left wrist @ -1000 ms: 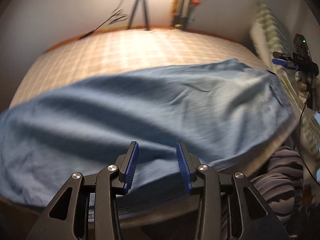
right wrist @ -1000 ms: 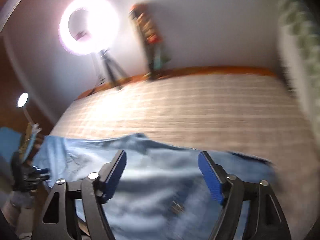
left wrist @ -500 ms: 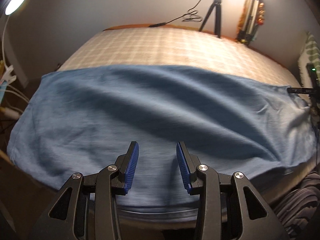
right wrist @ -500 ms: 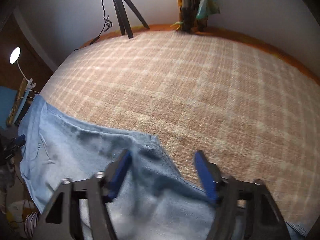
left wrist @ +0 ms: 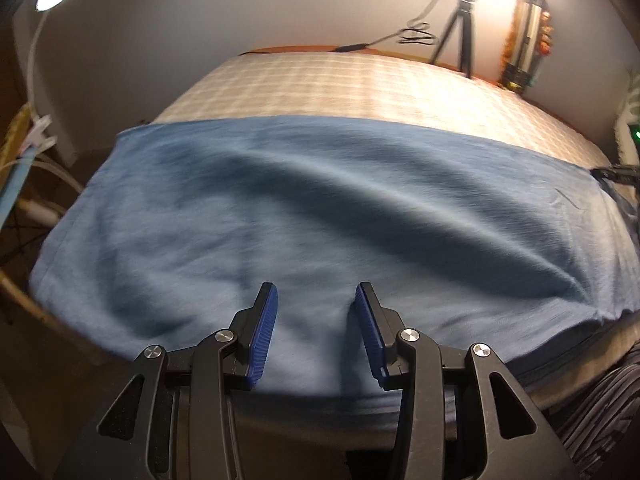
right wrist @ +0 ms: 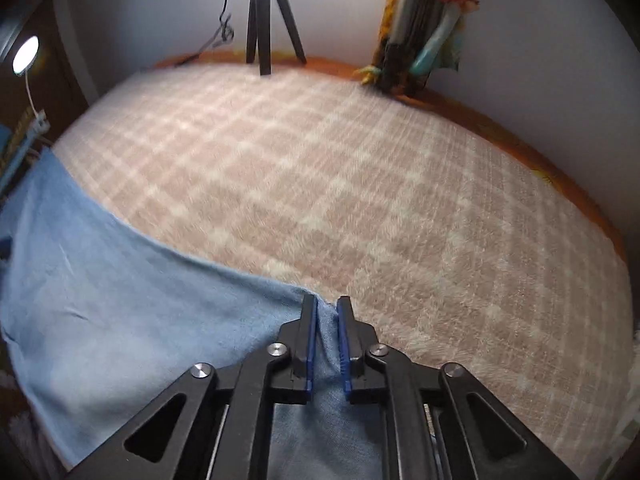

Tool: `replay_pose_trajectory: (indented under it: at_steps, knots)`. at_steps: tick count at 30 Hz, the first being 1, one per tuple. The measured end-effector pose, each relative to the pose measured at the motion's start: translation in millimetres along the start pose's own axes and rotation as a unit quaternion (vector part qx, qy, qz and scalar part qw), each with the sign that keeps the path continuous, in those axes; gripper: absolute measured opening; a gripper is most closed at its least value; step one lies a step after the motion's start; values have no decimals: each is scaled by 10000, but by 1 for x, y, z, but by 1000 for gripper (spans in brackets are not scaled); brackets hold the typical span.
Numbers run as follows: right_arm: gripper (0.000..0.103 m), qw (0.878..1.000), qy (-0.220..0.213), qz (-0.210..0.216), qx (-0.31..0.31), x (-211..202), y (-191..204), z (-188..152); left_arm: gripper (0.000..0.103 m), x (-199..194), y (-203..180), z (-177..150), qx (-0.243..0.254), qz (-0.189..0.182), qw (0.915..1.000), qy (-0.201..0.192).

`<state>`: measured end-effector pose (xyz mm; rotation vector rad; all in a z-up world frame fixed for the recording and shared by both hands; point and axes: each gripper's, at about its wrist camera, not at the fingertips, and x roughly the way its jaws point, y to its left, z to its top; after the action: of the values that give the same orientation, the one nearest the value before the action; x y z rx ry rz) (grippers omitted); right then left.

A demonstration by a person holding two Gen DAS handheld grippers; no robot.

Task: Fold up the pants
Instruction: 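Smooth the folded jeans with both open tools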

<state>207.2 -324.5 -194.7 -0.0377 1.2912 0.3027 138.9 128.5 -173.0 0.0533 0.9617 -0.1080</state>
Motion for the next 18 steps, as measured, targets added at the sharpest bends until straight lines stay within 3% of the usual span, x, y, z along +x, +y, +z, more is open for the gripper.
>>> replay_pose_trajectory:
  at_steps: [2, 6, 8, 14, 18]
  knots:
    - [42, 9997, -55, -236, 17, -5, 2, -1, 40, -2, 12, -3, -77, 228, 9997, 4]
    - [46, 9991, -353, -10, 247, -41, -1, -7, 40, -17, 53, -8, -613, 505, 9967, -154]
    - [57, 9978, -569, 179, 292, -66, 3, -14, 51, -28, 76, -12, -1038, 551, 9926, -317]
    - [58, 9886, -875, 926, 801, -123, 7, -58, 55, -42, 150, -30, -2430, 190, 9685, -513]
    - [58, 9889, -797, 807, 964, -138, 12, -99, 55, -34, 182, -35, -3061, 7, 9505, -531]
